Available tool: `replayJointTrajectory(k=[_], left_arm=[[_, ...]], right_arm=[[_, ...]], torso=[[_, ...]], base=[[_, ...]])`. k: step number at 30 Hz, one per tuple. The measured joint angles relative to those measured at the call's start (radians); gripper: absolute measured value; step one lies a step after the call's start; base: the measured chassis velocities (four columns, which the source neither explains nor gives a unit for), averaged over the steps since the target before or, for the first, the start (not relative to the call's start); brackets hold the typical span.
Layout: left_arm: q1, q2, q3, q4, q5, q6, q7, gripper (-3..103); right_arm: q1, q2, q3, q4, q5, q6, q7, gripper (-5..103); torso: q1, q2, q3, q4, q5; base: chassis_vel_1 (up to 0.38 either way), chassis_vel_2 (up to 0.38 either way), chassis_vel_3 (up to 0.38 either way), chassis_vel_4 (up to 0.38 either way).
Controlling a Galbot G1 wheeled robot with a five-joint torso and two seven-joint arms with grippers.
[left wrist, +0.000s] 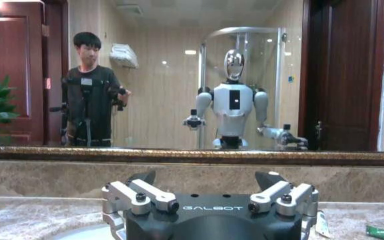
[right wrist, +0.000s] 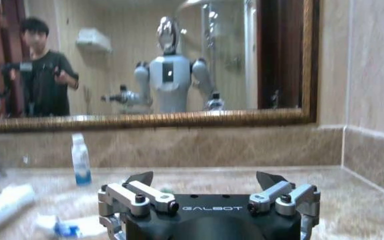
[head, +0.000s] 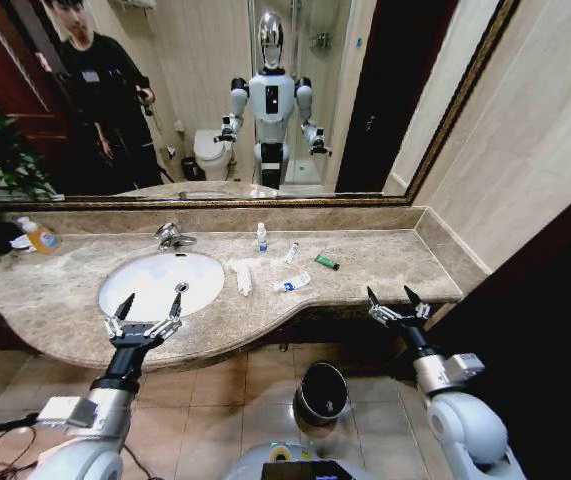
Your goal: Pick up the trash from the sink and place it in the trash bin.
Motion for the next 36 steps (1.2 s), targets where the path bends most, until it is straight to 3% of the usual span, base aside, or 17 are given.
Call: replayJointTrajectory(k=[4, 11, 17, 26, 32, 36], left_arm=[[0.0, 0.0, 0.0, 0.0, 0.0, 0.0, 0.0, 100], [0.0, 0.0, 0.0, 0.0, 0.0, 0.0, 0.0, 100], [0.0, 0.0, 0.0, 0.0, 0.0, 0.0, 0.0, 100], [0.0, 0.0, 0.0, 0.0, 0.0, 0.0, 0.0, 100], [0.0, 0.0, 0.0, 0.0, 0.0, 0.0, 0.0, 100], [0.0, 0.0, 0.0, 0.0, 0.0, 0.0, 0.0, 100]], right_arm=[[0.041, -0.05, -0.002, -0.088, 0.038, 0.029, -0.053, 100], [0.057, -0.045, -0.008, -0.05, 0.075, 0.01, -0.055, 100], [0.069, -0.076, -0.017, 0.003, 0.142, -0.057, -0.127, 100], [0.218, -0.161, -0.071, -0.075, 0.092, -0.188, -0.208, 100], [0.327, -0.245, -0.103, -0.189, 0.075, -0.159, -0.245, 100], [0.45, -0.34, -0.176, -0.311, 0.084, -0.089, -0.26, 100]], torso=[[0.0, 0.0, 0.0, 0.0, 0.0004], [0.0, 0.0, 0.0, 0.0, -0.0002], [0.0, 0.0, 0.0, -0.0002, -0.0003], [0.0, 0.0, 0.0, 0.0, 0.0], [0.0, 0.0, 0.0, -0.0002, -0.0001], [0.0, 0.0, 0.0, 0.0001, -0.0002]], base=[[0.0, 0.0, 0.0, 0.0], [0.0, 0.0, 0.0, 0.0], [0.0, 0.0, 0.0, 0.0], [0.0, 0.0, 0.0, 0.0], [0.0, 0.0, 0.0, 0.0], [0.0, 0.0, 0.0, 0.0]])
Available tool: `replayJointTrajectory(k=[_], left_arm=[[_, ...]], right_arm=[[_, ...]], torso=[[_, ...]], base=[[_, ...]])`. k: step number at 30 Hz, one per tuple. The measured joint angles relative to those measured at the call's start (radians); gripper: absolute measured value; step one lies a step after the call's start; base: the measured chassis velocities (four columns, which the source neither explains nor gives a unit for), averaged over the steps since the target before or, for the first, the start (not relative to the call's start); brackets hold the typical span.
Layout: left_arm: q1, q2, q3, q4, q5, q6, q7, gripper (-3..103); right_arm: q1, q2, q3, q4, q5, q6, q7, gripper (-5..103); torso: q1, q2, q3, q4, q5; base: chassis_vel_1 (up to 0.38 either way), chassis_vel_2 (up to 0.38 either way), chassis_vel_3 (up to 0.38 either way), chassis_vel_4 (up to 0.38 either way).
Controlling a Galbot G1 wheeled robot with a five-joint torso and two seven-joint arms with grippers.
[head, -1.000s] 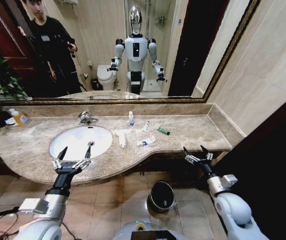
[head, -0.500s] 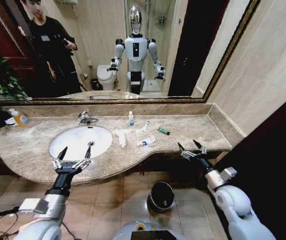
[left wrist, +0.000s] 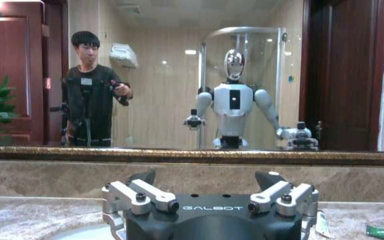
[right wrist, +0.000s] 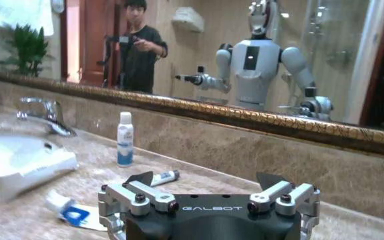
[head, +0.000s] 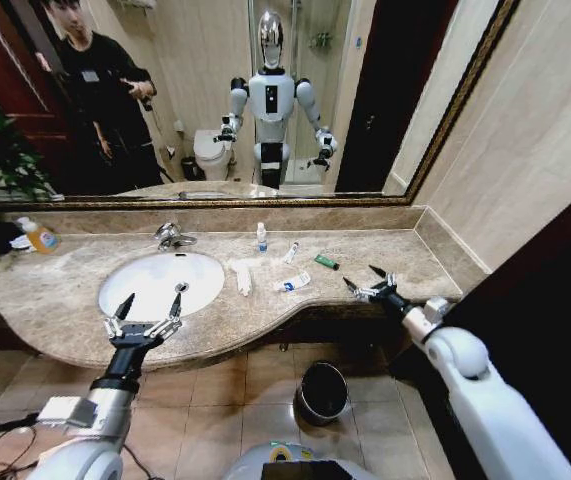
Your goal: Pick up the trash from the sink and place it in the trash bin.
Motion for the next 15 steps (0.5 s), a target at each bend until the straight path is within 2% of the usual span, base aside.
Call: replayJointTrajectory(k=[1, 4, 6, 9, 13, 14, 15], left_arm=[[0.0, 0.0, 0.0, 0.0, 0.0, 0.0, 0.0, 100], [0.0, 0.0, 0.0, 0.0, 0.0, 0.0, 0.0, 100], [0.0, 0.0, 0.0, 0.0, 0.0, 0.0, 0.0, 100], [0.0, 0.0, 0.0, 0.0, 0.0, 0.0, 0.0, 100], [0.0, 0.0, 0.0, 0.0, 0.0, 0.0, 0.0, 100], [0.0, 0.0, 0.0, 0.0, 0.0, 0.0, 0.0, 100], [0.0, 0.0, 0.0, 0.0, 0.0, 0.0, 0.0, 100]], right_arm=[[0.0, 0.0, 0.0, 0.0, 0.0, 0.0, 0.0, 100], [0.108, -0.063, -0.093, -0.093, 0.021, 0.02, -0.032, 100], [0.125, -0.07, -0.11, -0.104, 0.026, 0.016, -0.032, 100], [0.266, -0.104, -0.249, -0.17, 0.084, -0.075, -0.022, 100], [0.33, -0.108, -0.307, -0.2, 0.108, -0.122, -0.023, 100], [0.406, -0.107, -0.377, -0.24, 0.138, -0.157, -0.024, 100], [0.436, -0.102, -0.401, -0.254, 0.142, -0.183, -0.023, 100]], torso=[[0.0, 0.0, 0.0, 0.0, 0.0], [0.0, 0.0, 0.0, -0.0002, 0.0], [0.0, 0.0, 0.0, -0.0002, 0.0001], [0.0, 0.0, 0.0, -0.0001, -0.0002], [0.0, 0.0, 0.0, 0.0, 0.0], [0.0, 0.0, 0.0, 0.0, 0.0], [0.0, 0.0, 0.0, 0.0, 0.0]], base=[[0.0, 0.0, 0.0, 0.0], [0.0, 0.0, 0.0, 0.0], [0.0, 0.0, 0.0, 0.0], [0.0, 0.0, 0.0, 0.0], [0.0, 0.0, 0.0, 0.0], [0.0, 0.0, 0.0, 0.0], [0.0, 0.0, 0.0, 0.0]])
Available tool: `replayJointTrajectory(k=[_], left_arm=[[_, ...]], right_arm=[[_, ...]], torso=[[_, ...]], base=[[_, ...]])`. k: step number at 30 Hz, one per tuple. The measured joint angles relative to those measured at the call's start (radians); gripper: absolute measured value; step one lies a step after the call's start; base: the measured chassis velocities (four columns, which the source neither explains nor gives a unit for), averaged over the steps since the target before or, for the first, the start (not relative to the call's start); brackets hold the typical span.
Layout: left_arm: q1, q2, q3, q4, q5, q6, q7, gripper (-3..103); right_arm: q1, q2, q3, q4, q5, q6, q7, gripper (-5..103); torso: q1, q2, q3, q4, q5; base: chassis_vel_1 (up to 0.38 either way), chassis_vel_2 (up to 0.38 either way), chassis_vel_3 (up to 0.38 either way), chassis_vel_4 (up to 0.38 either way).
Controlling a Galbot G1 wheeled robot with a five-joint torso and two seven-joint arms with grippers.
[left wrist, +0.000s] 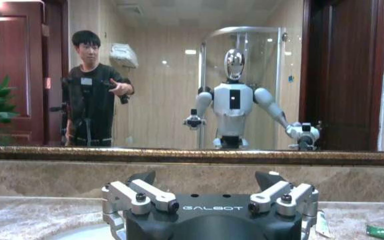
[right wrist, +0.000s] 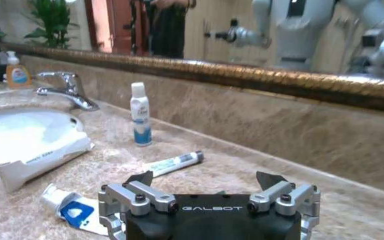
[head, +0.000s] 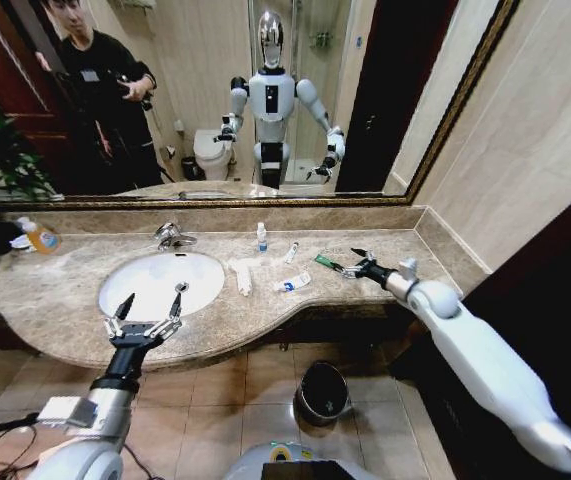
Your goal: Pick up the trash from the sink and place it in the trash bin.
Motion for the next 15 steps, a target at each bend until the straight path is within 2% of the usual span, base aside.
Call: replayJointTrajectory(k=[8, 15], left_arm=[[0.0, 0.0, 0.0, 0.0, 0.0, 0.0, 0.0, 100], [0.0, 0.0, 0.0, 0.0, 0.0, 0.0, 0.0, 100]], right_arm=[[0.09, 0.014, -0.11, -0.068, -0.022, -0.113, 0.02, 100], [0.109, 0.027, -0.147, -0.081, -0.037, -0.133, 0.067, 100]], torso=[[0.0, 0.0, 0.0, -0.0001, 0.0], [0.0, 0.0, 0.0, 0.0, 0.0001]], base=[[0.0, 0.0, 0.0, 0.0], [0.0, 0.0, 0.0, 0.0]])
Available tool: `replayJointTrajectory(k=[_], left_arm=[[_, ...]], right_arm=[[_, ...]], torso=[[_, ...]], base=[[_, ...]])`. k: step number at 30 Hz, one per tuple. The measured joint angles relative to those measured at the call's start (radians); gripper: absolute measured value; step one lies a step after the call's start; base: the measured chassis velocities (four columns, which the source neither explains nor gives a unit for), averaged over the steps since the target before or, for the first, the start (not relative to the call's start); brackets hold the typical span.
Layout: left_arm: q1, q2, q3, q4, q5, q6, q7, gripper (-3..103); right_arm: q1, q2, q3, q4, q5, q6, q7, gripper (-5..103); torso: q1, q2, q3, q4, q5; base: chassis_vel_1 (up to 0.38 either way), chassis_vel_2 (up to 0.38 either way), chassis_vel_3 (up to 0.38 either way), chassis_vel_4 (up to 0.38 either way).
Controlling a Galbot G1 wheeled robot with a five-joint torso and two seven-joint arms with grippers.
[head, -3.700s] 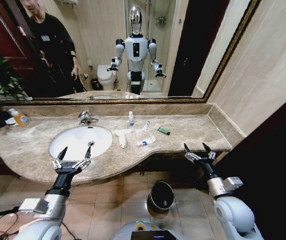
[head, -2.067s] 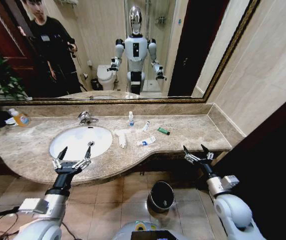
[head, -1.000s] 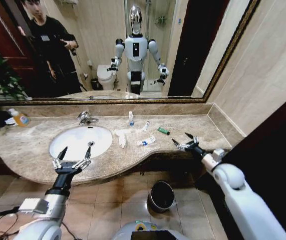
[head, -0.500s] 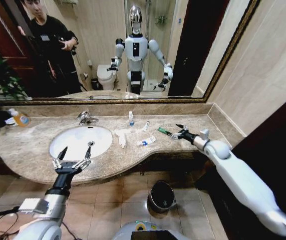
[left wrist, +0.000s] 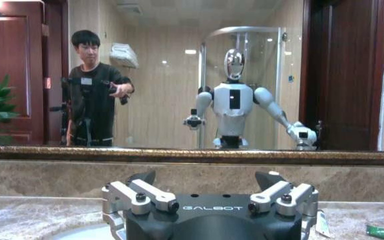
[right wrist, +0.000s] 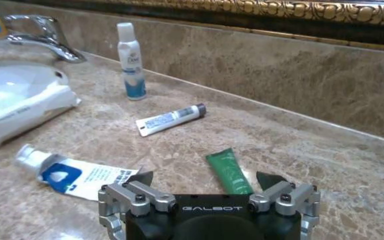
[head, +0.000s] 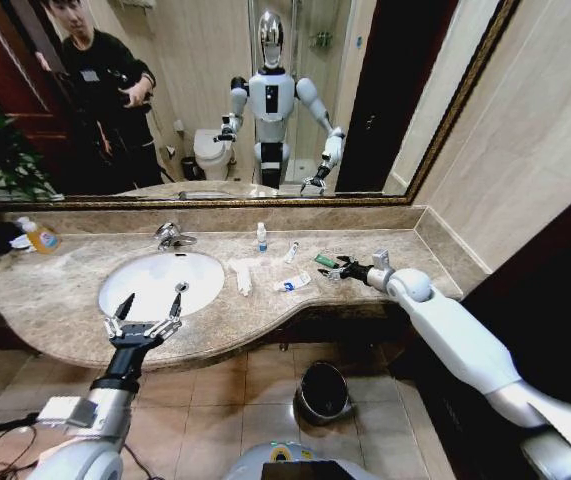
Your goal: Pick up the trash from the sink and place it in the trash bin.
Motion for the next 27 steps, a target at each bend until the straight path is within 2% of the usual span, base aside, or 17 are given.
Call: replayJointTrajectory(k=[4, 7, 12, 20, 27], left_arm=[[0.0, 0.0, 0.0, 0.0, 0.0, 0.0, 0.0, 100], [0.0, 0.0, 0.0, 0.0, 0.0, 0.0, 0.0, 100], [0.0, 0.0, 0.0, 0.0, 0.0, 0.0, 0.0, 100], [0.0, 0.0, 0.0, 0.0, 0.0, 0.0, 0.0, 100], [0.0, 0.0, 0.0, 0.0, 0.0, 0.0, 0.0, 100]], right_arm=[[0.027, -0.009, -0.017, -0.01, 0.01, -0.021, 0.028, 102], [0.037, -0.013, -0.025, -0.02, 0.021, -0.03, 0.03, 98], [0.047, -0.002, -0.035, -0.048, 0.031, -0.038, 0.03, 84], [0.063, 0.017, -0.045, -0.086, 0.033, -0.045, 0.035, 94], [0.07, 0.019, -0.05, -0.094, 0.049, -0.043, 0.041, 78]], torso=[[0.0, 0.0, 0.0, 0.0, -0.0002], [0.0, 0.0, 0.0, -0.0001, -0.0003], [0.0, 0.0, 0.0, -0.0001, 0.0], [0.0, 0.0, 0.0, -0.0001, -0.0001], [0.0, 0.0, 0.0, -0.0001, -0.0001]], base=[[0.0, 0.0, 0.0, 0.0], [0.0, 0.0, 0.0, 0.0], [0.0, 0.0, 0.0, 0.0], [0.0, 0.0, 0.0, 0.0], [0.0, 0.0, 0.0, 0.0]])
